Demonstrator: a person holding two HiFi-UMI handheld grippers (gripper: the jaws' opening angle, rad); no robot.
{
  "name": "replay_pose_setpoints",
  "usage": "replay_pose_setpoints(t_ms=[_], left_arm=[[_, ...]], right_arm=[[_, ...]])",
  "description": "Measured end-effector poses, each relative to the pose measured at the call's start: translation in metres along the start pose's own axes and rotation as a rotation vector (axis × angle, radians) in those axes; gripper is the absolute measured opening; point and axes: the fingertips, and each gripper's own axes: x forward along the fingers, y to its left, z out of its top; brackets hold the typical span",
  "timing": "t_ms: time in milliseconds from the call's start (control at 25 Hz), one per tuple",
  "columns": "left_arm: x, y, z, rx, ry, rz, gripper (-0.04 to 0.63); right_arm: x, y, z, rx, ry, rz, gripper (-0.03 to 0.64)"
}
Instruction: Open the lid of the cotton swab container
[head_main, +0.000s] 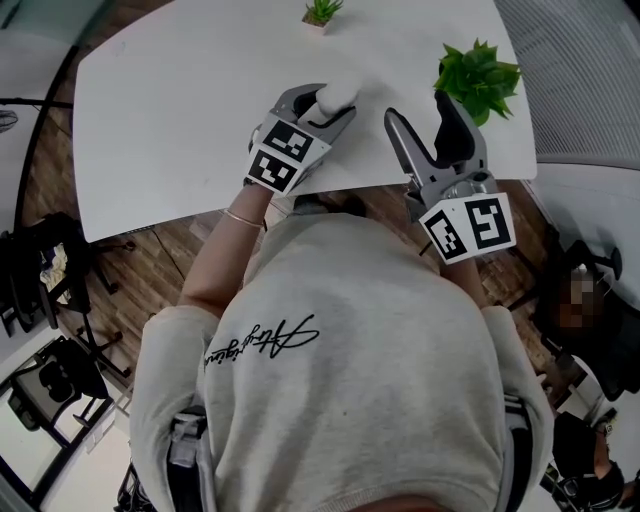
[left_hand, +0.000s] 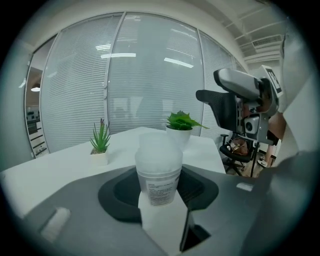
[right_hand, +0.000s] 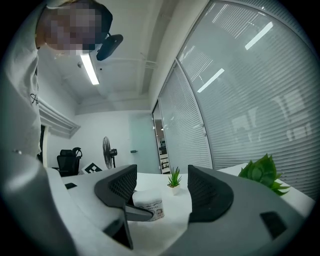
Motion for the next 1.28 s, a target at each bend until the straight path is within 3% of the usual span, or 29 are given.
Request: replay_pose_setpoints(t_ms=[240, 440, 920, 1280], left_arm=[[-0.029, 0.008, 0.023, 0.032, -0.032, -0.057, 0.19], [-0.047, 0.004, 0.036, 0.067, -0.032, -0.155, 0.19], [-0.07, -0.015, 0.053, 0.249, 0.015, -0.306, 0.19], [-0.07, -0.027, 0.052, 0.315, 0.03, -0.377, 0.19]], right_arm=[[0.013, 0.012, 0.005, -0.033, 0.0, 0.022, 0.301], [0.024, 0.022, 0.01, -0.109, 0.01, 0.067, 0.298], [0.04, 0.068, 0.025, -0.487, 0.096, 0.311, 0.298], [0.041, 0.094, 0.007, -0.849, 0.291, 0.544, 0.298]])
